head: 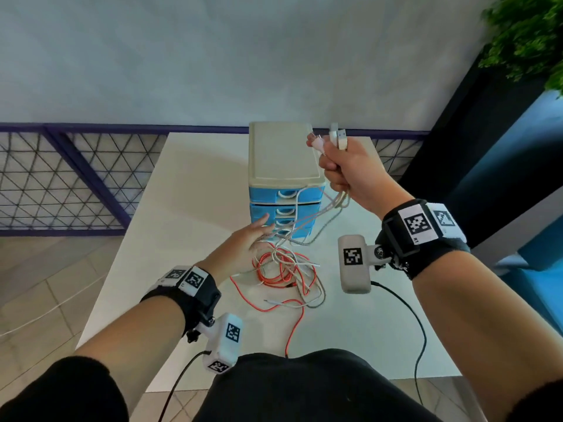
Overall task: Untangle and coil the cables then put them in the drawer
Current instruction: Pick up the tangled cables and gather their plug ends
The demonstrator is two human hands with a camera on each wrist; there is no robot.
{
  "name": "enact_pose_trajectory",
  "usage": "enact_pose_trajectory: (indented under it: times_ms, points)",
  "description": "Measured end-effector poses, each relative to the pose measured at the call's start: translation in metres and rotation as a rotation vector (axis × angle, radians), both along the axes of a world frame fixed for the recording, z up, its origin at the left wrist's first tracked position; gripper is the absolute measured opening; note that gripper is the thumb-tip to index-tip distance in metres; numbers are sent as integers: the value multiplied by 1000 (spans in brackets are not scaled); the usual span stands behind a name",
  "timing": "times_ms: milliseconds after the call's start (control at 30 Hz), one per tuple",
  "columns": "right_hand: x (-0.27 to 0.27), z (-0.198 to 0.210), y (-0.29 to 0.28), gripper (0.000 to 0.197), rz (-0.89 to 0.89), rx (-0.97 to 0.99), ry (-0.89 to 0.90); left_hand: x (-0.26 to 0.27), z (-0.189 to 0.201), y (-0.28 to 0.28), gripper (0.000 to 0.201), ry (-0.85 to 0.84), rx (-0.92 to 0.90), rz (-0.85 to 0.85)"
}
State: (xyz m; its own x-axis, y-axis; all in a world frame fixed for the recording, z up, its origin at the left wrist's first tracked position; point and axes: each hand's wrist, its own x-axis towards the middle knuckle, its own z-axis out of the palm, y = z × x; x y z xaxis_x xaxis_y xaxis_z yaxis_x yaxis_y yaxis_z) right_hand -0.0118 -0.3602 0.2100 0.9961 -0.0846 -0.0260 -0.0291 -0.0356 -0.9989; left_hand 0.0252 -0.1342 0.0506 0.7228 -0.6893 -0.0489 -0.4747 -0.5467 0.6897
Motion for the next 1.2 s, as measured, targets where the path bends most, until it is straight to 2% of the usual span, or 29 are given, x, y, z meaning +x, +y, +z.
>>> enact_pose_trajectory:
  times_ms: [100,200,267,367,433,467,500,567,600,667,800,867,1000,1133,1200]
  points:
    - [2,-12,-7,30,-110,-169,-9,7,-1,20,38,-44,-22,135]
    - [4,-15,-8,31,-179,-238,-7,10,-2,42,38,-84,52,314]
    - [5,-16,-5,30,-189,-267,-11,14,1,47,30,-53,128,429]
    - [-1,-19,10,21,-144,-291,-41,12,8,45,26,-63,201,430]
    - [-7,-26,14,14,-104,-279,-3,12,10,36,22,-65,175,426]
    - [-9,-25,16,14,-99,-283,2,12,14,32,21,-130,132,430]
    - [-13,-28,18,15,-86,-286,6,9,15,29,31,-241,115,416]
    - [-18,-29,14,21,-89,-290,29,4,21,13,48,-467,97,309]
    - [-17,-29,16,22,-82,-290,30,1,24,9,46,-568,82,235]
    - [-18,-29,19,19,-51,-288,32,-9,26,1,33,-667,91,10]
    - [-16,-26,29,19,4,-287,39,-34,11,-9,4,-589,212,-550]
    - [-16,-25,34,16,35,-285,51,-48,0,-15,11,-588,279,-724]
    - [-22,-23,41,14,72,-296,71,-68,-24,-24,22,-563,450,-948]
    - [-27,-23,40,19,84,-307,82,-77,-40,-29,25,-488,523,-1012]
    - [-28,-23,39,17,84,-318,86,-78,-44,-28,20,-548,574,-1022]
